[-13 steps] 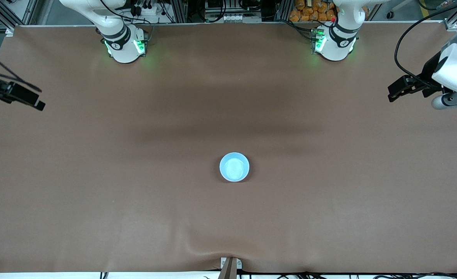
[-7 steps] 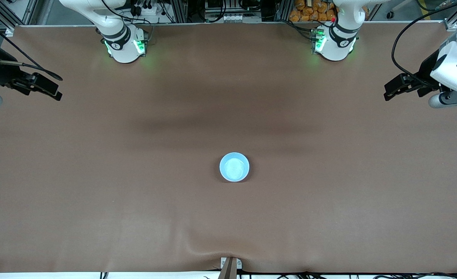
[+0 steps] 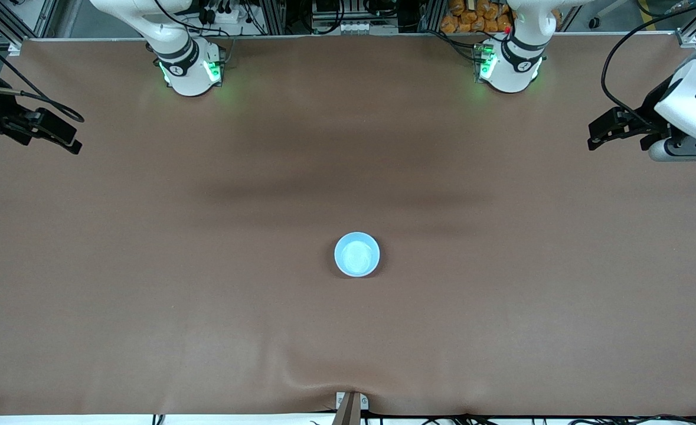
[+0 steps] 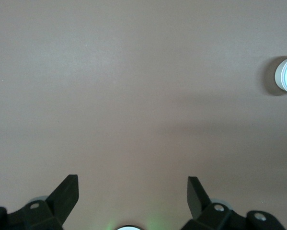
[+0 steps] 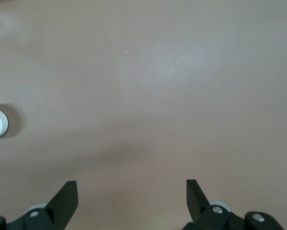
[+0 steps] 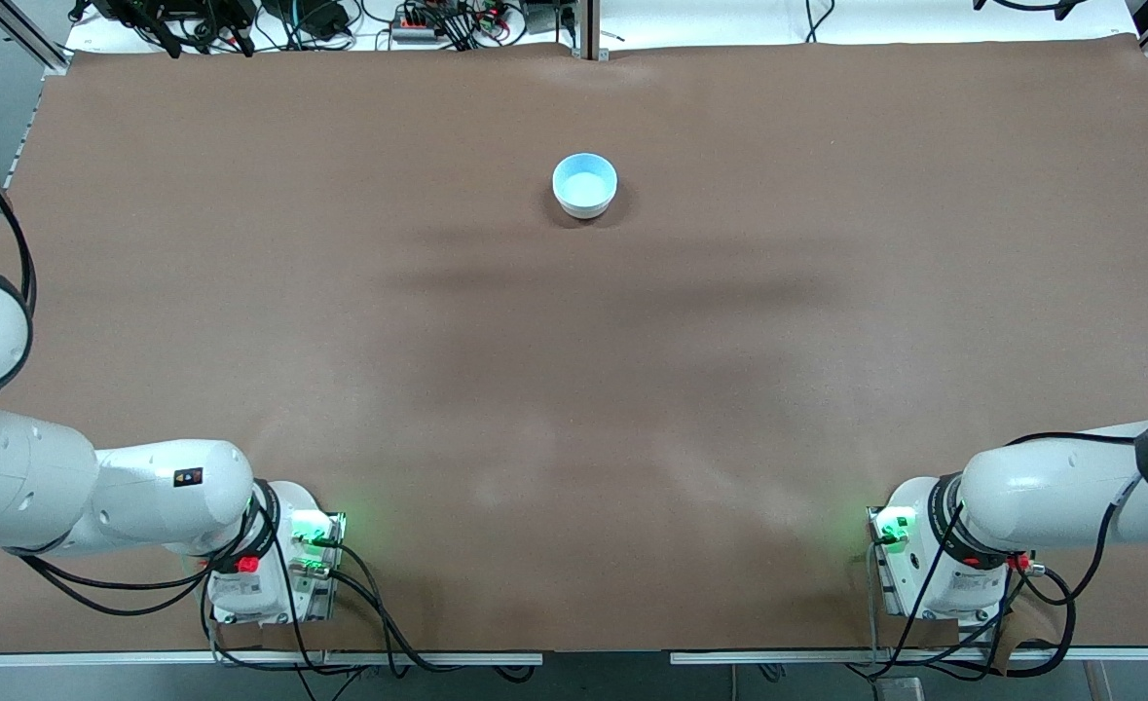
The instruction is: Stack pink and blue bowls on white bowl
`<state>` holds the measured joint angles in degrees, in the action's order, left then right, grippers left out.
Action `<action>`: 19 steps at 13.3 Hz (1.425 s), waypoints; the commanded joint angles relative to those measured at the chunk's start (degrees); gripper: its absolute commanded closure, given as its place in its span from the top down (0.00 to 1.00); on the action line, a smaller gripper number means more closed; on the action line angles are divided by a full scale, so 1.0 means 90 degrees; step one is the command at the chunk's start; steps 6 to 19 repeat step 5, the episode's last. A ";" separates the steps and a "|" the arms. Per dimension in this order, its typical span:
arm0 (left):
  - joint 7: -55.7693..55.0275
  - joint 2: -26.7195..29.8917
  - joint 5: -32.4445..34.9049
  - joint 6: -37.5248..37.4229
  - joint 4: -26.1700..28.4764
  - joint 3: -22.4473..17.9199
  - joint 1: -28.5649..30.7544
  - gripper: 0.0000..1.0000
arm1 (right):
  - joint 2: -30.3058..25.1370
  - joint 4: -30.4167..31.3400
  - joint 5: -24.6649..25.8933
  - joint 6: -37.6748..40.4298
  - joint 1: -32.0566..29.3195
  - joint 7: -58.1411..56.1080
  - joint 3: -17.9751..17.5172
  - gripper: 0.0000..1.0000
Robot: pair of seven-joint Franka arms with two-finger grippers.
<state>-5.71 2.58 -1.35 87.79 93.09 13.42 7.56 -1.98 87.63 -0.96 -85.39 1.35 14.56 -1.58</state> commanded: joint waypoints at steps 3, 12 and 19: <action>0.0097 0.0036 -0.0064 -0.0077 -0.0215 0.0023 0.0049 1.00 | 0.0083 -0.0156 0.0234 0.0044 -0.0081 -0.0543 0.0010 1.00; 0.0117 0.0025 -0.0045 -0.0077 -0.0236 0.0013 0.0049 1.00 | 0.0074 -0.0146 0.0215 0.0054 -0.0082 -0.0534 0.0010 1.00; 0.0117 0.0025 -0.0045 -0.0077 -0.0236 0.0013 0.0049 1.00 | 0.0074 -0.0146 0.0215 0.0054 -0.0082 -0.0534 0.0010 1.00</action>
